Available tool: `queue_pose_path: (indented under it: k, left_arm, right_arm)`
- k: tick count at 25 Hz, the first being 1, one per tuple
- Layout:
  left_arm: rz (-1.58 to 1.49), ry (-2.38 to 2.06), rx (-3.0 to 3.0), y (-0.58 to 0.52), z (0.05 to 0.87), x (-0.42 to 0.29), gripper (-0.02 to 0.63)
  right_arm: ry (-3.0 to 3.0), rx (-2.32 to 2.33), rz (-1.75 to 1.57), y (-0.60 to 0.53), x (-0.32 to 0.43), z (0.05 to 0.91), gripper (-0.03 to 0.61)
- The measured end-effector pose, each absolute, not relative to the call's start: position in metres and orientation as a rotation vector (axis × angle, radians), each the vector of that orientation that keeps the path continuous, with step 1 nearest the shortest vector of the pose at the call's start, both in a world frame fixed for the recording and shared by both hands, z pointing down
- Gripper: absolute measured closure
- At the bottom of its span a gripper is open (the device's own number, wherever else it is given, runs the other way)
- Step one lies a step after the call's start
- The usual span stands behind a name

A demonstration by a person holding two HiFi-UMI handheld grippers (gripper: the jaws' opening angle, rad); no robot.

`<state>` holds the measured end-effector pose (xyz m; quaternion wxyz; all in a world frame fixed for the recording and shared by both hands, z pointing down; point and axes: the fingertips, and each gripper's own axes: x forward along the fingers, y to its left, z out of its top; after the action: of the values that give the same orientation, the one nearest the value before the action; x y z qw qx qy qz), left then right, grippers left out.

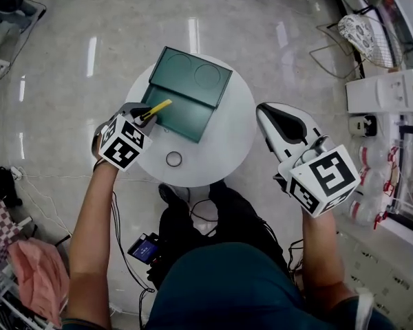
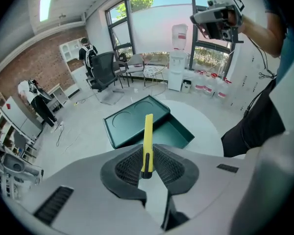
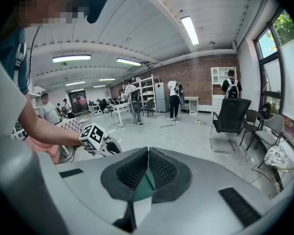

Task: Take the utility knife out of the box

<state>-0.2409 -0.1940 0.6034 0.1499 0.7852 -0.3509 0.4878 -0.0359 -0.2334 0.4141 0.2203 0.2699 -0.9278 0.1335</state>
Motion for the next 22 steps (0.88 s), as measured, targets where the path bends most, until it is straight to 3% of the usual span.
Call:
queue_pose_path:
  k: [22]
  left_arm:
    - [0.705,-1.558,2.417,-0.075,0.324,-0.272,0.537]
  right_arm:
    - [-2.704,0.696,0.136,-0.158,-0.085,0.264,0.540]
